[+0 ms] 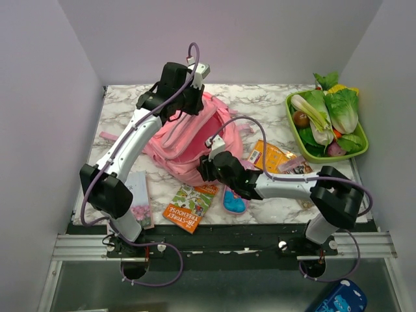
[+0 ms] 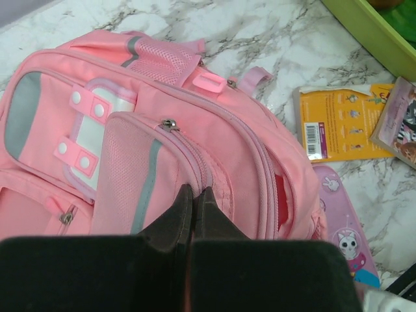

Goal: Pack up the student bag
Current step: Unzip the student bag at the center of the board.

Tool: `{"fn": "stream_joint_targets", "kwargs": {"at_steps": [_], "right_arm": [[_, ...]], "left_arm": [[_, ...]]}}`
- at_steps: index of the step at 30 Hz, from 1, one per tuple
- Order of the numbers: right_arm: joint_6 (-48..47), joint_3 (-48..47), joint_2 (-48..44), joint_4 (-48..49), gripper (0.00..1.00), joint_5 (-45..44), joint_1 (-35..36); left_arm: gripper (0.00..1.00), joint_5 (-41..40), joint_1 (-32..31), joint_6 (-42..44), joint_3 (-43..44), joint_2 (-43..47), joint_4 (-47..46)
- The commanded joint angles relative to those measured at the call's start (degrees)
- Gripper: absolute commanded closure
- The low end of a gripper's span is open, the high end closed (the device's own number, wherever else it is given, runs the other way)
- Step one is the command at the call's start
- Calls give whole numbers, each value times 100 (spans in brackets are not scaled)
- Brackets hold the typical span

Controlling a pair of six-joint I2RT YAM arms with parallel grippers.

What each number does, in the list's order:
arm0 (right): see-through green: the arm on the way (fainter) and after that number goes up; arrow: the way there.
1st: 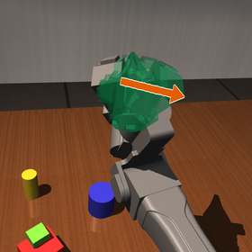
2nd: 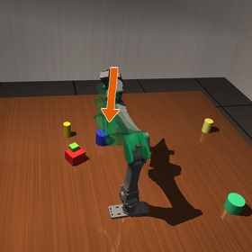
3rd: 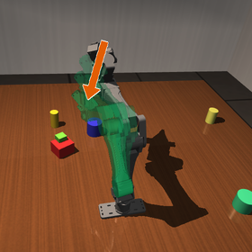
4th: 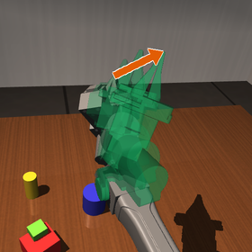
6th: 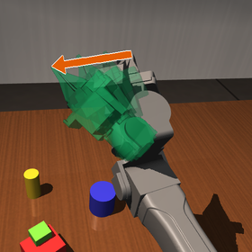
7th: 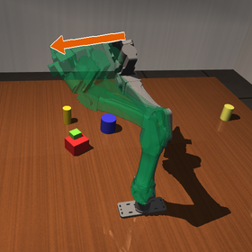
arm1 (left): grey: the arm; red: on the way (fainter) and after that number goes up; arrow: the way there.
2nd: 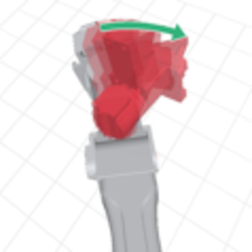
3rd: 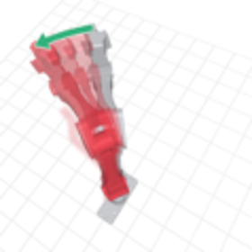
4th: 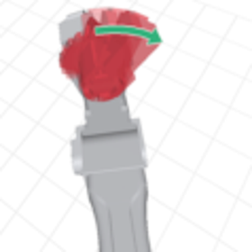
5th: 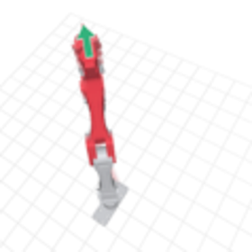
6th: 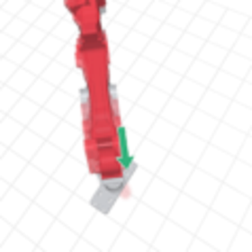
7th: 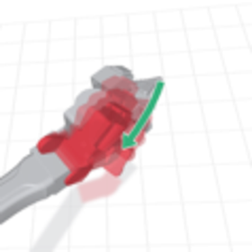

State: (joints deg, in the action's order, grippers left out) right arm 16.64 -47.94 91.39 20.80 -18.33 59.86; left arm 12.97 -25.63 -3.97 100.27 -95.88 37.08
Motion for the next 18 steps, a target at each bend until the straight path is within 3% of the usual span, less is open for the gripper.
{"fn": "stream_joint_targets", "kwargs": {"at_steps": [1, 5, 11, 15, 18], "right_arm": [[497, -461, 597, -488, 52, 101, -351], [621, -593, 696, -533, 53, 163, -448], [602, -611, -40, -884, 38, 426, -466], [1173, -418, -525, -1296, 30, 1144, -545], [1543, -330, -701, -1710, 30, 1707, -659]], "left_arm": [[100, -338, 145, 352, 457, 333, -492], [100, -584, 216, 651, 564, 96, -368], [100, -717, 339, 862, 98, 52, -807], [100, -884, 392, 950, 98, -45, -965], [100, -972, 488, 1021, 264, -168, -1010]]}}
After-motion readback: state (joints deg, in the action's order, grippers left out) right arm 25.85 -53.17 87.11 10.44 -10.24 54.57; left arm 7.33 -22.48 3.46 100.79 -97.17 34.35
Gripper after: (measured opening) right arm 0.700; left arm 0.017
